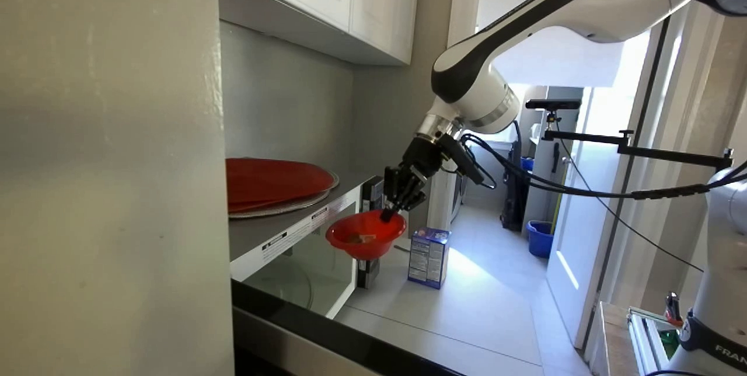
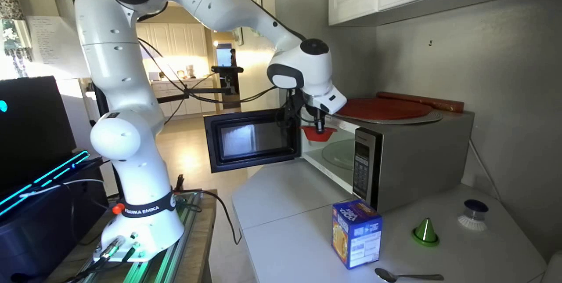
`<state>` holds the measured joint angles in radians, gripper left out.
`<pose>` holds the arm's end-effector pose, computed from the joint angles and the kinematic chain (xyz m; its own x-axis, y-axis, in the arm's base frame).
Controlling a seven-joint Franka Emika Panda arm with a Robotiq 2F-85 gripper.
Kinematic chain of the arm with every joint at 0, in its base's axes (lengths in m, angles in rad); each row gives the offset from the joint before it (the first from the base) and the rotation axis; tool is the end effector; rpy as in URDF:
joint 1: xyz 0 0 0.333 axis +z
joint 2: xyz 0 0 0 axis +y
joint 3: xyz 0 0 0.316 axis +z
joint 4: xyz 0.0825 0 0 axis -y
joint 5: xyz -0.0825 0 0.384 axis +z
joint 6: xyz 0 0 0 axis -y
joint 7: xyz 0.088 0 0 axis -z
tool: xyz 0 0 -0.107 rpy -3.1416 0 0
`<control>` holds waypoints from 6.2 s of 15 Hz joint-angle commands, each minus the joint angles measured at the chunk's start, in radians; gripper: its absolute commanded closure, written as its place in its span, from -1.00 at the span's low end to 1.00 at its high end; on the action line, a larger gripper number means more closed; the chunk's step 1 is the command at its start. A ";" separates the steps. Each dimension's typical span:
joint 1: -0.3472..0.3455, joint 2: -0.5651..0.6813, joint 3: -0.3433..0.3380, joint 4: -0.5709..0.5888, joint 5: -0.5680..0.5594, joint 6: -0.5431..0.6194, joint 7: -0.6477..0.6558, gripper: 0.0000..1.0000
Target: Put the red bowl in the microwave.
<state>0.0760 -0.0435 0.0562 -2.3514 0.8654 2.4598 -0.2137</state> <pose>0.5070 0.0668 0.3625 0.9454 -0.3182 0.0709 -0.2264 -0.7971 -0.5598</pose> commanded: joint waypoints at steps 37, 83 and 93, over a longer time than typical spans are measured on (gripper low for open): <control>0.077 0.440 0.190 0.268 0.959 0.518 -0.490 0.98; 0.118 0.023 0.099 -0.315 1.003 0.355 -0.734 -1.00; 0.060 -0.045 0.092 -0.410 0.219 0.400 -0.244 -1.00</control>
<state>0.1631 -0.0810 0.1523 -2.7643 1.2780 2.8595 -0.5715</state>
